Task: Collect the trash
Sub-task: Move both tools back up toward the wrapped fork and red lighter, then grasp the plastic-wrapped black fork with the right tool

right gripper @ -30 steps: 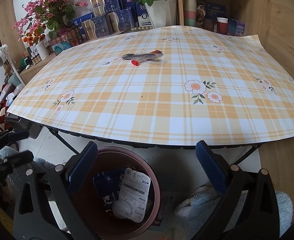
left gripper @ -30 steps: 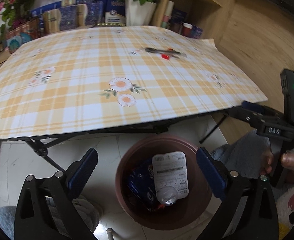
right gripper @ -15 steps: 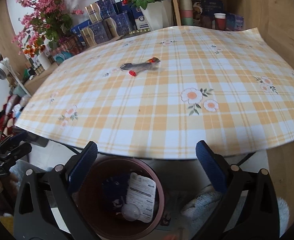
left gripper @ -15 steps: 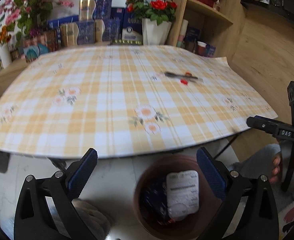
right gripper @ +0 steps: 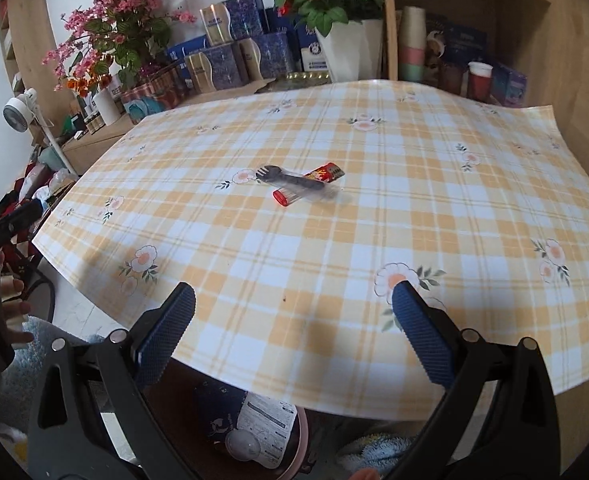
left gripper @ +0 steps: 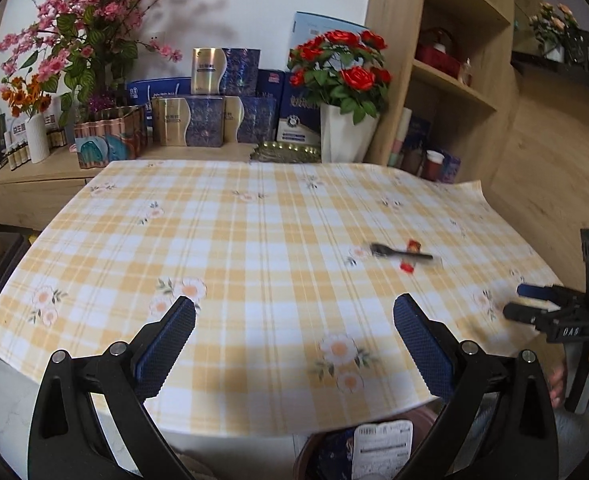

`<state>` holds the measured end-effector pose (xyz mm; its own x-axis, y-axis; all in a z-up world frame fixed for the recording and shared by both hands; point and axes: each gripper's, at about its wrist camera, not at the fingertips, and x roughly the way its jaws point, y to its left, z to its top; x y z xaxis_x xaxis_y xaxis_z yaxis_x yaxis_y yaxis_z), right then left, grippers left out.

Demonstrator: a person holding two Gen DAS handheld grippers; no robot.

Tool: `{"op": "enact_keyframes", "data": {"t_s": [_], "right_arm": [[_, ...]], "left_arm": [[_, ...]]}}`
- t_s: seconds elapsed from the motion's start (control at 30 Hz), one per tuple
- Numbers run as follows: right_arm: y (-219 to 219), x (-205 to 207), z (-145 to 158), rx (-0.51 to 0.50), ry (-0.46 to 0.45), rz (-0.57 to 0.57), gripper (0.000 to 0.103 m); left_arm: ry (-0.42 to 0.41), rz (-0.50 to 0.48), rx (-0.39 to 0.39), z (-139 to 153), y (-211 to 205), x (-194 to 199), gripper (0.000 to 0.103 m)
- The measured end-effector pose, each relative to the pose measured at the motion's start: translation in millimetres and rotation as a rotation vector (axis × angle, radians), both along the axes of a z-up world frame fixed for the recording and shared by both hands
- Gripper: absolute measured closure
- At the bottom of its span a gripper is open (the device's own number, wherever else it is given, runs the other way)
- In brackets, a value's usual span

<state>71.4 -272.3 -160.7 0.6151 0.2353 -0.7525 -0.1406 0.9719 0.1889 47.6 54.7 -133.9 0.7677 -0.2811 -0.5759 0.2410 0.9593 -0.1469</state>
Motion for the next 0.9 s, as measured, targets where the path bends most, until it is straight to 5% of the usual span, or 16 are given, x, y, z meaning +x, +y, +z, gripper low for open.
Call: {"op": "enact_keyframes", "data": {"t_s": [0.7, 0.9], "right_arm": [[14, 116, -23, -0.195, 0.014, 0.098, 0.006], [37, 158, -30, -0.187, 0.027, 0.198, 0.034]], "left_arm": [[0.069, -0.062, 0.049, -22, -12, 77, 0.006], [0.122, -0.045, 0.029, -31, -8, 92, 0.006]]}}
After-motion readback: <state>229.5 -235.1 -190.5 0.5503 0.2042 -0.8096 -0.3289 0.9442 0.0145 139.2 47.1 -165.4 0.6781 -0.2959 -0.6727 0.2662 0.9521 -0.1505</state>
